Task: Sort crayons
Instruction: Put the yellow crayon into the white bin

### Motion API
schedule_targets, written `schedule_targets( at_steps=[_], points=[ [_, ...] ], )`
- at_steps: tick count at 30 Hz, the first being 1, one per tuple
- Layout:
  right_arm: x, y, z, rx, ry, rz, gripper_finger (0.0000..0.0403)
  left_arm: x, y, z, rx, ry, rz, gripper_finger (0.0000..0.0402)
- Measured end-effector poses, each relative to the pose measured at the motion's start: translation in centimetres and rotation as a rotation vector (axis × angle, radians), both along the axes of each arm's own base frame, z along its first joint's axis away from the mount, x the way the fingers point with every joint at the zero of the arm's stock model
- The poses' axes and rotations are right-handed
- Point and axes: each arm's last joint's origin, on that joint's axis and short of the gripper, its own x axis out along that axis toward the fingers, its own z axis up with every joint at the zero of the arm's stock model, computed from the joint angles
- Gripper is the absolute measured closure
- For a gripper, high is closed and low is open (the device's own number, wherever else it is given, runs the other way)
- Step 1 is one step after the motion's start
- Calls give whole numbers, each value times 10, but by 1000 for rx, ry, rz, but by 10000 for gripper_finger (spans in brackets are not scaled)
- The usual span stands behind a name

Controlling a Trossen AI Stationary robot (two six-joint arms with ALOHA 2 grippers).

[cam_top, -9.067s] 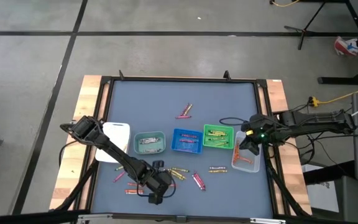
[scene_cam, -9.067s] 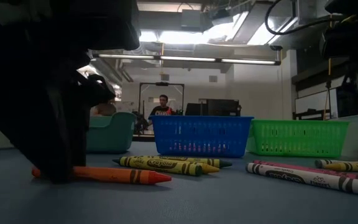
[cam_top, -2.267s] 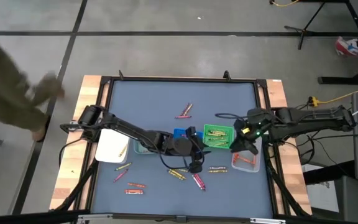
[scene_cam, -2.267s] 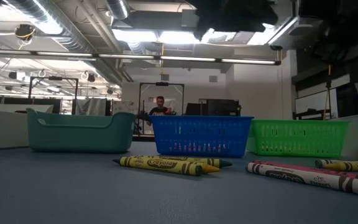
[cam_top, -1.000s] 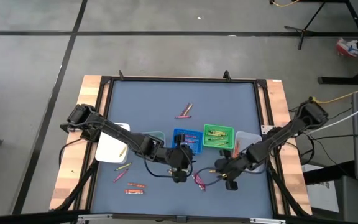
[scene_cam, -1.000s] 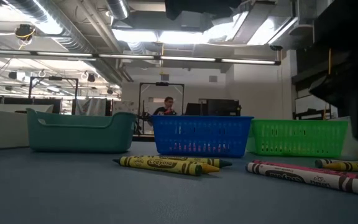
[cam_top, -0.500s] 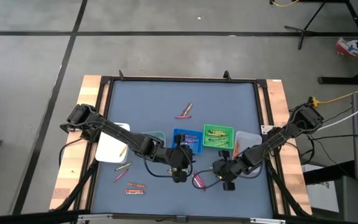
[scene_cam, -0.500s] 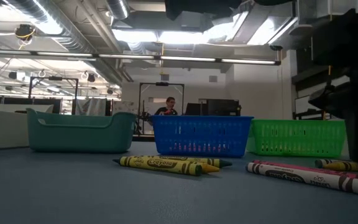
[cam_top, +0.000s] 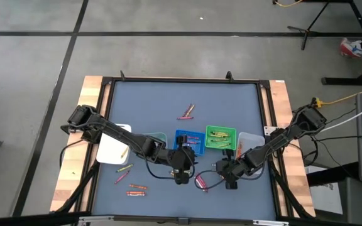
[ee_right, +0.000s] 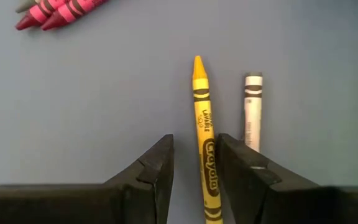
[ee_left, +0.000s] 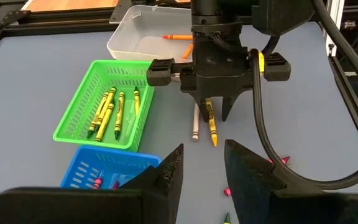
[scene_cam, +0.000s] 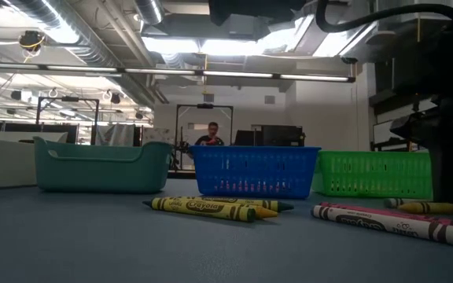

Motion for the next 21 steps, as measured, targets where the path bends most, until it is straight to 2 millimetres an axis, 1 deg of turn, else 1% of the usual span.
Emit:
schedule_targets(
  at_steps=[5, 7, 16, 18, 21],
  points=[
    [0, 0, 0, 4, 6, 3, 278, 0, 0, 0, 0, 0, 0, 301],
    [0, 0, 0, 3, 7, 3, 286, 0, 0, 0, 0, 0, 0, 301],
    [-1, 0, 0, -10, 8, 27, 375, 0, 0, 0, 0, 0, 0, 301],
    [-1, 0, 0, -11, 7, 29, 388, 0, 0, 0, 0, 0, 0, 301],
    [-1, 0, 0, -11, 7, 29, 394, 0, 0, 0, 0, 0, -1, 301]
  ],
)
